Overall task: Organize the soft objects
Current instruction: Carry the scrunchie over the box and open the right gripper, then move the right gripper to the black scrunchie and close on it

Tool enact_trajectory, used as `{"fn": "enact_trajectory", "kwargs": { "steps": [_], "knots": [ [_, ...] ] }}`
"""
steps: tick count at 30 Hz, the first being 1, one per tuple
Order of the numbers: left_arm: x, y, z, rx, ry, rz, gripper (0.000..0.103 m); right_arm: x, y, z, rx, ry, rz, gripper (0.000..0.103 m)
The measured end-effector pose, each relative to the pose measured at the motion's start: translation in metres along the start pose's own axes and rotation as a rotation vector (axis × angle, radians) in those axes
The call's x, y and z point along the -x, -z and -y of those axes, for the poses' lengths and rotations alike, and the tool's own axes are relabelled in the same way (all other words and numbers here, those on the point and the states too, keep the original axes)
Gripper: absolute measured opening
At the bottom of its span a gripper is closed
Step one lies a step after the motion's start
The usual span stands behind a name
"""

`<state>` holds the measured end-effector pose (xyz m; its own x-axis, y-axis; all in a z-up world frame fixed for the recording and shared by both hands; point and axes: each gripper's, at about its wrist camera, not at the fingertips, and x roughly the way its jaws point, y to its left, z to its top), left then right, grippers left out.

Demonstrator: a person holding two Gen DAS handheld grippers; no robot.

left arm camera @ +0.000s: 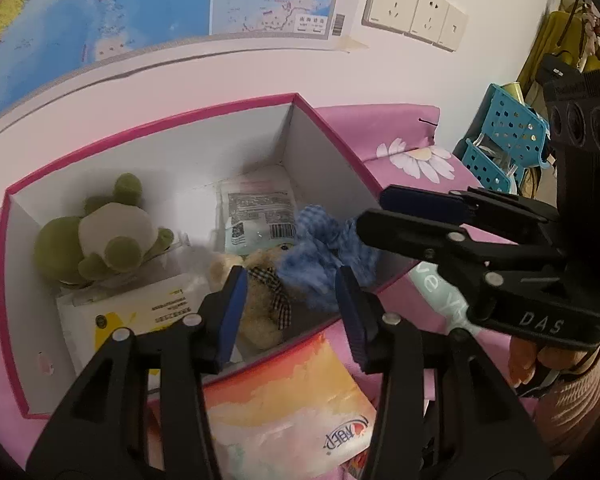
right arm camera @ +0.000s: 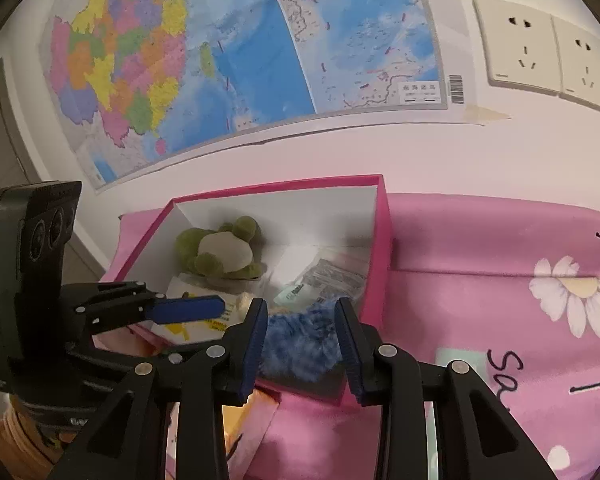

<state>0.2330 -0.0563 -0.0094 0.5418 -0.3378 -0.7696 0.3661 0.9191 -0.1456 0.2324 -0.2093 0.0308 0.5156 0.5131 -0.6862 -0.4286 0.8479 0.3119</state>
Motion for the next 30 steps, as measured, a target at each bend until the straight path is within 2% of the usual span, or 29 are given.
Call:
{"fn": "enact_trajectory", "kwargs": {
  "steps": [7, 12, 16, 23, 30],
  "knots": [
    [0.038, 0.016, 0.008, -0.023, 0.005, 0.084, 0.048, 0.036, 0.008, 0.003, -0.031, -0.065, 0.045, 0.036],
    [0.075, 0.035, 0.017, -0.046, 0.034, 0.162, 0.051, 0.067, 0.020, -0.001, -0.032, -0.140, 0.064, 0.043],
    [0.095, 0.057, 0.026, -0.073, 0.054, 0.183, 0.053, 0.090, 0.035, -0.005, -0.033, -0.187, 0.065, 0.046],
    [0.099, 0.102, 0.039, -0.098, 0.099, 0.125, 0.053, 0.107, 0.073, -0.014, -0.006, -0.184, -0.002, 0.053],
    [0.074, 0.140, 0.049, -0.079, 0.155, -0.004, 0.053, 0.081, 0.118, -0.017, -0.002, -0.137, -0.136, 0.055]
  ]
}}
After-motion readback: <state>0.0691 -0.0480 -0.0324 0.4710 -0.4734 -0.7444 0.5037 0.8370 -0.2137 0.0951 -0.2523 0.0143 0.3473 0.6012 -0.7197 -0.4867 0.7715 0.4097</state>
